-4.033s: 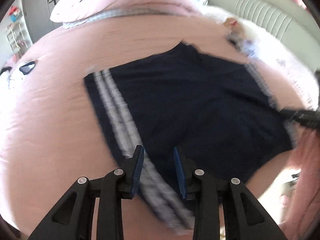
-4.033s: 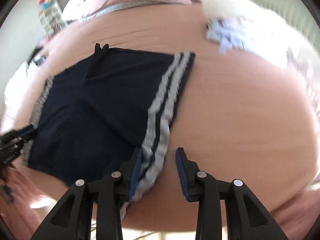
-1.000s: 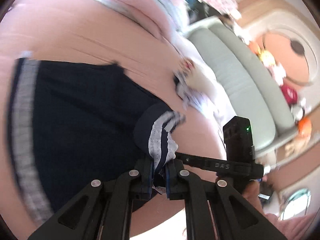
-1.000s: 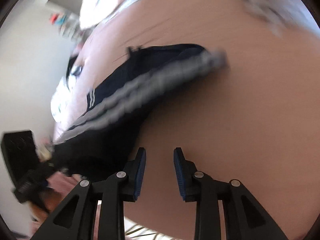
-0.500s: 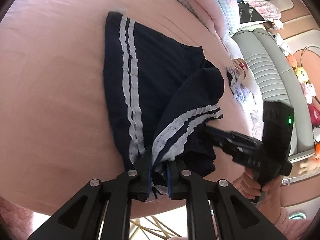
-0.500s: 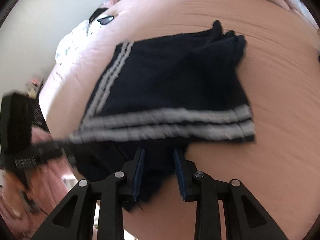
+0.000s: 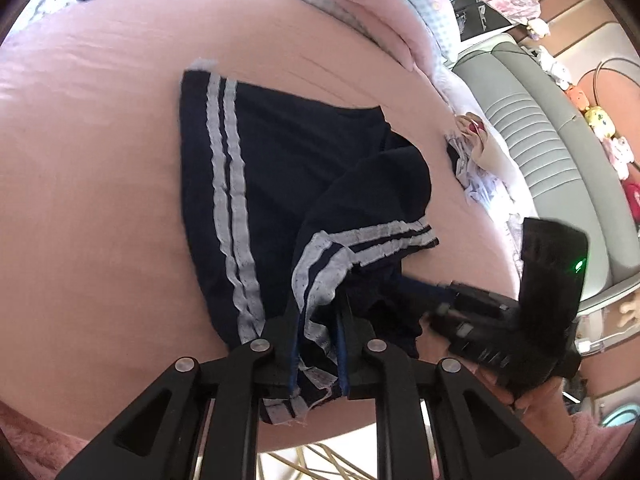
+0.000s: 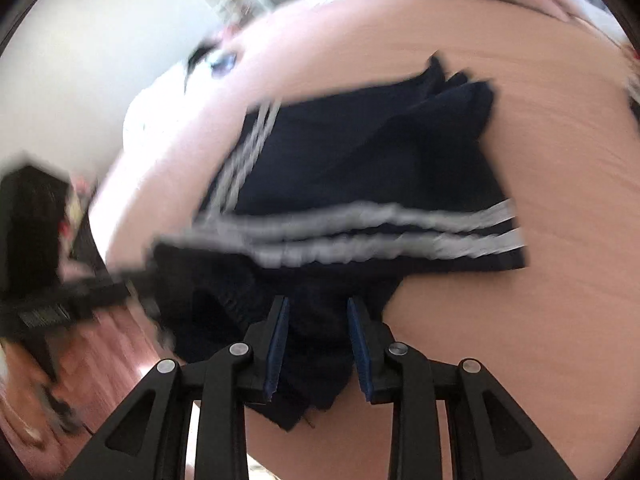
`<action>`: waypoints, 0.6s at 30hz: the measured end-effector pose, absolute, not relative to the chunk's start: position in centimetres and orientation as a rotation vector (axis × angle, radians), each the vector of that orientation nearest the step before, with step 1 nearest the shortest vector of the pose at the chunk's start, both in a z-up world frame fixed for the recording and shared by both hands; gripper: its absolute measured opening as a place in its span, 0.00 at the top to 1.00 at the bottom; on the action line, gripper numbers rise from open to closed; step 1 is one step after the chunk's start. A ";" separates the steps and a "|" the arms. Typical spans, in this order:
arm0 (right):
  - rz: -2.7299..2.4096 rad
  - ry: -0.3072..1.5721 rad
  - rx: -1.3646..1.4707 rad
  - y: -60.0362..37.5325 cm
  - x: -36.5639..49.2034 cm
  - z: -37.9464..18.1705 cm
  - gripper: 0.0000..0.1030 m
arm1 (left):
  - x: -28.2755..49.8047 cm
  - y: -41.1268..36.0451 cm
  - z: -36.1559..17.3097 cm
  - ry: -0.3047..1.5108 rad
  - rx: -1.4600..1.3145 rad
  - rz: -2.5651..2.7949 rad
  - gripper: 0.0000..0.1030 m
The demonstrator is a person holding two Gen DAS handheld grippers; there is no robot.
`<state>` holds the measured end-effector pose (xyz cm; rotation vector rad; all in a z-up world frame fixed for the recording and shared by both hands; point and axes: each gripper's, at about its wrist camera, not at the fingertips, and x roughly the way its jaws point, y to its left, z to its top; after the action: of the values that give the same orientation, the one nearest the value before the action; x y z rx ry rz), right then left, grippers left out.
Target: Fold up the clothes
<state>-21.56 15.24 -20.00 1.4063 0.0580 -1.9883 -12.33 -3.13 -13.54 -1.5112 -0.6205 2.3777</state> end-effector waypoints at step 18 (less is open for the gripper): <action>-2.100 0.313 1.361 16.4 -17.0 -18.7 0.69 | -8.7 -0.7 -10.6 -0.383 -1.218 2.487 0.87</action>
<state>-16.98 16.39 -18.69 1.3609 0.3133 -2.0995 -8.69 -0.66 -10.65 -1.2176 -0.3825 2.4872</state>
